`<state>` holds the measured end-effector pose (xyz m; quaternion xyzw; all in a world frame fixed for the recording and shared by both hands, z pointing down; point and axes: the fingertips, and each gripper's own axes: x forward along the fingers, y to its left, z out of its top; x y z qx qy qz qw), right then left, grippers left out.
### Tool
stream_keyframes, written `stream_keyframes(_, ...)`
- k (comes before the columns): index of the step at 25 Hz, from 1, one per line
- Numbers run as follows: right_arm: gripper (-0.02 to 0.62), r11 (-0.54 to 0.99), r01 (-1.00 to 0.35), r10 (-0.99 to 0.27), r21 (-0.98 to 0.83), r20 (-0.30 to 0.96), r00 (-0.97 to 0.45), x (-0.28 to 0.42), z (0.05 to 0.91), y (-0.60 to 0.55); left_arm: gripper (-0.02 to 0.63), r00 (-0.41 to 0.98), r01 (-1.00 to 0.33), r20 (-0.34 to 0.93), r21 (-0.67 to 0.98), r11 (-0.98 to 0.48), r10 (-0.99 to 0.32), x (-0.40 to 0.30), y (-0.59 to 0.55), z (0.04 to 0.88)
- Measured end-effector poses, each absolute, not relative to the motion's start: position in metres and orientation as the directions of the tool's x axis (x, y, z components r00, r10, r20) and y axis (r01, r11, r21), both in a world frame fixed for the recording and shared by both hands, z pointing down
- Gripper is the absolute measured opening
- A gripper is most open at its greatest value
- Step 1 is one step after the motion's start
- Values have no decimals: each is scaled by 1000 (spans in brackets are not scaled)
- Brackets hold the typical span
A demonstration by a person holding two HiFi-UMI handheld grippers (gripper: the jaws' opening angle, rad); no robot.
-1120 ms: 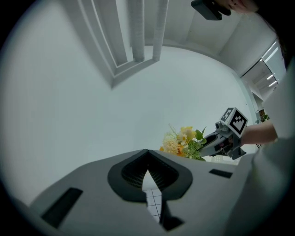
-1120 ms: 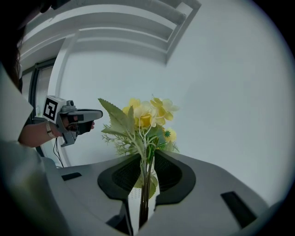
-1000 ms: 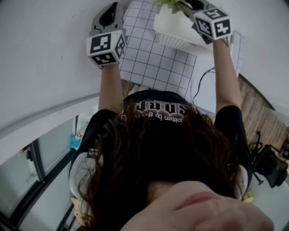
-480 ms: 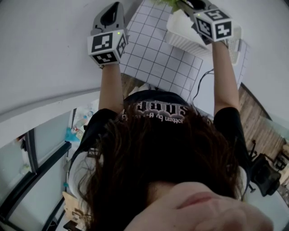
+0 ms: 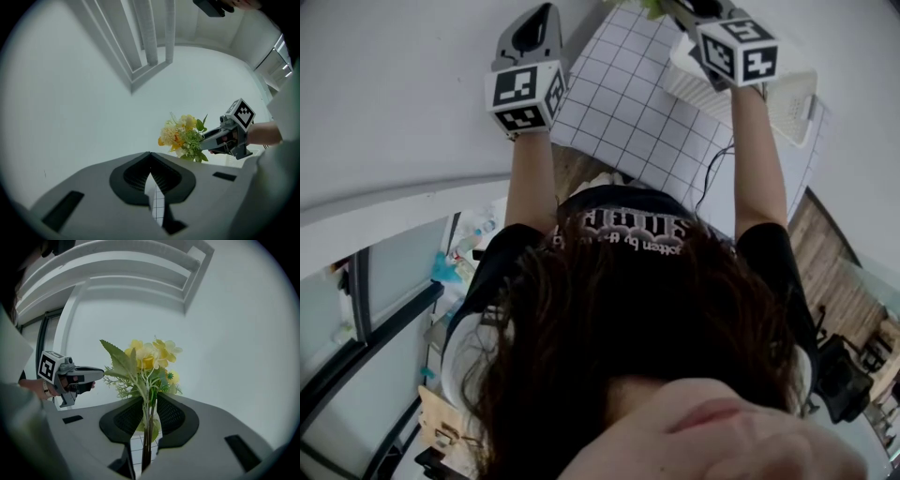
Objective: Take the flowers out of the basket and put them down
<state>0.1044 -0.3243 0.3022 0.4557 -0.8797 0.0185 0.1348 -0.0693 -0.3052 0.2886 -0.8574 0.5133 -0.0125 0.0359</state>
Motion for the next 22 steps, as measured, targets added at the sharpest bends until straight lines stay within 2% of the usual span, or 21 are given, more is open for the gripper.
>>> stream_keyframes(22,104,648,-759,-749,56,223,-623,50,310,-327,2,374,-925,-17,-87,-371,-927,-119,-287,290)
